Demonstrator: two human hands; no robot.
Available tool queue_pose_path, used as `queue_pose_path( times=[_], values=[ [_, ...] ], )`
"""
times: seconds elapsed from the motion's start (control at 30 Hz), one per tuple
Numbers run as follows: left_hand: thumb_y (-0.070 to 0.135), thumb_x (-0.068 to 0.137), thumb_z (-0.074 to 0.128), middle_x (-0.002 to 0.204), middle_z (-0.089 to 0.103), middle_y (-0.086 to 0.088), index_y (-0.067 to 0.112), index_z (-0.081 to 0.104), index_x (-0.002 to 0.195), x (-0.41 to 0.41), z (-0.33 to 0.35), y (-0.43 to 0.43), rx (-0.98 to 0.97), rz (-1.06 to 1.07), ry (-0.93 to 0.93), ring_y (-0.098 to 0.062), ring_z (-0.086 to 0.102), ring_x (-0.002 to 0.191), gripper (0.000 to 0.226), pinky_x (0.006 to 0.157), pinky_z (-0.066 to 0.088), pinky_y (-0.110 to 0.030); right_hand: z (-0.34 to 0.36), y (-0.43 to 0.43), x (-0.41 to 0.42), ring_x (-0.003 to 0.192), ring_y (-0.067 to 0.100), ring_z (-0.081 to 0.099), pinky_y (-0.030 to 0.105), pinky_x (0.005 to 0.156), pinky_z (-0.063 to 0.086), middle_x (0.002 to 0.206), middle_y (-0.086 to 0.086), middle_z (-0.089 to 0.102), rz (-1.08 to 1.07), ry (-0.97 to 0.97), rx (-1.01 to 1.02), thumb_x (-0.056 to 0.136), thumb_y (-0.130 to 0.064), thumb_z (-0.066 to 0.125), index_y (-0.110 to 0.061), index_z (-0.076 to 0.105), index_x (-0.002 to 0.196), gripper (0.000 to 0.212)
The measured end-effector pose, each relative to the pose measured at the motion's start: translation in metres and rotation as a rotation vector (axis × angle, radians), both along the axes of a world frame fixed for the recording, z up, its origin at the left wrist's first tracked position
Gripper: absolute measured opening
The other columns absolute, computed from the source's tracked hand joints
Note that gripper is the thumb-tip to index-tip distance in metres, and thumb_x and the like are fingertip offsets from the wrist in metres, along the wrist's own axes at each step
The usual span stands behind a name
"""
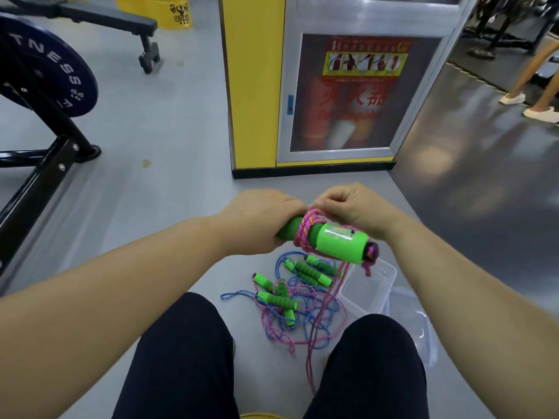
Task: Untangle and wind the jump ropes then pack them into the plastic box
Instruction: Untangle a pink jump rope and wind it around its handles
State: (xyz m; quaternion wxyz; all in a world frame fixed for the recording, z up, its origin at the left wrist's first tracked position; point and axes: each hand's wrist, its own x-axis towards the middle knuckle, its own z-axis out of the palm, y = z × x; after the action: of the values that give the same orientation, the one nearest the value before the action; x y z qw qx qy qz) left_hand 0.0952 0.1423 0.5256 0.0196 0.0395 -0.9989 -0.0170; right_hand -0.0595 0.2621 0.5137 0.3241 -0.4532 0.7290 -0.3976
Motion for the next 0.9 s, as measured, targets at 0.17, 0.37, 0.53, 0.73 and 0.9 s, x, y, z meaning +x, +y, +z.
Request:
queue_pose_path(
  times=[0.17,0.37,0.53,0.73,0.9],
  values=[
    [0.039,0.082,0.061,0.111,0.065,0.000,0.042,0.028,0.134,0.005,0.002,0.002,0.323,0.061,0.104,-0.027,0.061,0.095,0.062,0.076,0.049,-0.037,-0.039,0.017,0.012,0.035,-0.003,0.052,0.012,0.042,0.043,0.044,-0.008,0.058,-0.192,-0.322,0.034,0.097,0.003,0.035,-0.017,0.060,0.065,0.046],
    [0.029,0.079,0.073,0.098,0.064,0.003,0.021,0.050,0.114,0.003,0.014,-0.002,0.599,0.141,0.145,-0.016,0.054,0.083,0.043,0.075,0.046,-0.030,-0.036,0.017,0.028,0.083,0.019,0.064,0.029,0.087,0.050,0.097,0.008,0.067,-0.120,-0.503,-0.066,0.080,-0.020,0.057,-0.010,0.064,0.095,0.019],
    [0.024,0.078,0.074,0.077,0.053,0.020,0.031,0.045,0.101,-0.003,0.012,0.001,0.672,0.171,0.133,0.002,0.052,0.066,0.037,0.056,0.037,-0.009,-0.036,0.017,0.032,0.079,0.018,0.061,0.027,0.086,0.051,0.082,0.006,0.064,-0.076,-0.405,-0.214,0.085,-0.006,0.060,-0.010,0.062,0.091,0.007],
    [0.020,0.079,0.073,0.081,0.054,0.021,0.030,0.047,0.121,-0.004,0.011,0.000,0.906,0.269,0.160,0.008,0.052,0.067,0.050,0.052,0.039,-0.002,-0.041,0.013,0.047,0.055,0.003,0.035,0.019,0.058,0.031,0.073,-0.002,0.047,-0.189,-0.335,-0.233,0.092,-0.050,0.041,-0.014,0.053,0.085,0.039],
    [0.021,0.075,0.077,0.087,0.063,0.011,0.034,0.051,0.108,-0.005,0.002,0.000,1.005,0.344,0.139,-0.010,0.062,0.081,0.044,0.068,0.050,-0.020,-0.041,0.007,0.052,0.051,0.009,0.025,0.025,0.053,0.020,0.059,-0.001,0.039,-0.312,-0.554,-0.280,0.073,-0.055,0.048,-0.016,0.047,0.071,0.039]
  ],
)
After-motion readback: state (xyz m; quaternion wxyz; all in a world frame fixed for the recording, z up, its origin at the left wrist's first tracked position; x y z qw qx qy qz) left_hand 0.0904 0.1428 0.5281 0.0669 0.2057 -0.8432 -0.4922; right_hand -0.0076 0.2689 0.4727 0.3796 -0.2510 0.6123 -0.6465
